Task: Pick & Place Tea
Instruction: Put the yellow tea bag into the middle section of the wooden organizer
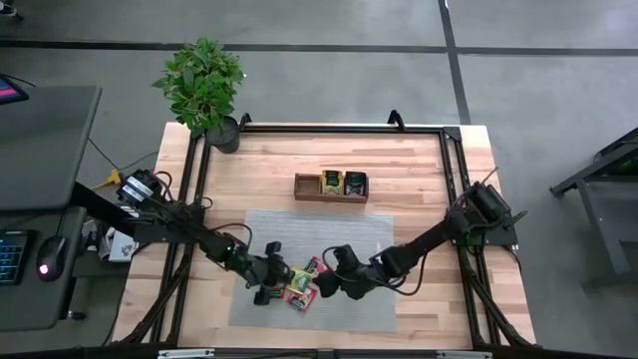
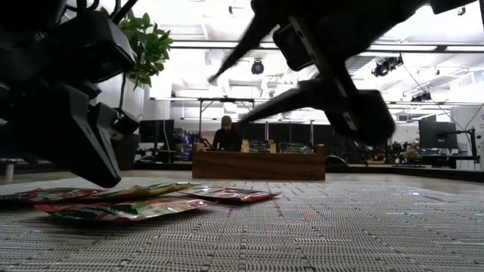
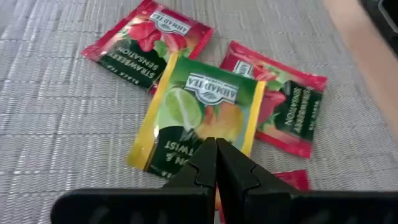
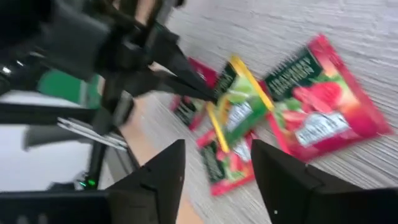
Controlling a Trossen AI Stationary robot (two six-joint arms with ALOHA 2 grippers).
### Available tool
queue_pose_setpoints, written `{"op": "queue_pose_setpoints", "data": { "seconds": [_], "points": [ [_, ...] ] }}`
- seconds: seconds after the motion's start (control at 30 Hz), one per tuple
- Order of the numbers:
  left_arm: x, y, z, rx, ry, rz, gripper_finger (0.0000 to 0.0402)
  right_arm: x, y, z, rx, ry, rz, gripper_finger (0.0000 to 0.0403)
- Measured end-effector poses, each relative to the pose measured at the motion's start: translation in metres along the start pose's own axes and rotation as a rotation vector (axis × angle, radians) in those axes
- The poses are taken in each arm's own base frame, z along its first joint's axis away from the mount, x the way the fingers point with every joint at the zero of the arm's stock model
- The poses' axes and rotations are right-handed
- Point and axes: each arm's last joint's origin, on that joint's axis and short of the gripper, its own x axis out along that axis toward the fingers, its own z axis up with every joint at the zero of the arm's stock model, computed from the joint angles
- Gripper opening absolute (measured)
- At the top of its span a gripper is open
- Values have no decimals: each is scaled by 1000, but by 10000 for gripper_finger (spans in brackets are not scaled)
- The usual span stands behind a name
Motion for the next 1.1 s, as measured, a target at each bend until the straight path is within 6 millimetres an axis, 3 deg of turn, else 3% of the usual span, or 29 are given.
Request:
{"op": "queue_pose_setpoints", "data": {
  "seconds": [0.17, 0.4, 0.67, 0.8, 1.1],
  "points": [
    [0, 1, -3, 19, 36, -6, 0, 2, 3, 5, 107, -23, 27, 202],
    [-1, 2, -5, 62, 59, 9, 0, 7, 2, 5, 189, -6, 19, 204],
    [1, 3, -8, 73, 73, 33, 0, 57, 6, 9, 232, 63, -17, 204],
    [1, 3, -8, 73, 76, 32, 0, 70, 11, 14, 242, 46, -63, 204],
    [1, 3, -9, 74, 81, 32, 0, 64, 21, 11, 199, 82, -222, 204]
  ]
}}
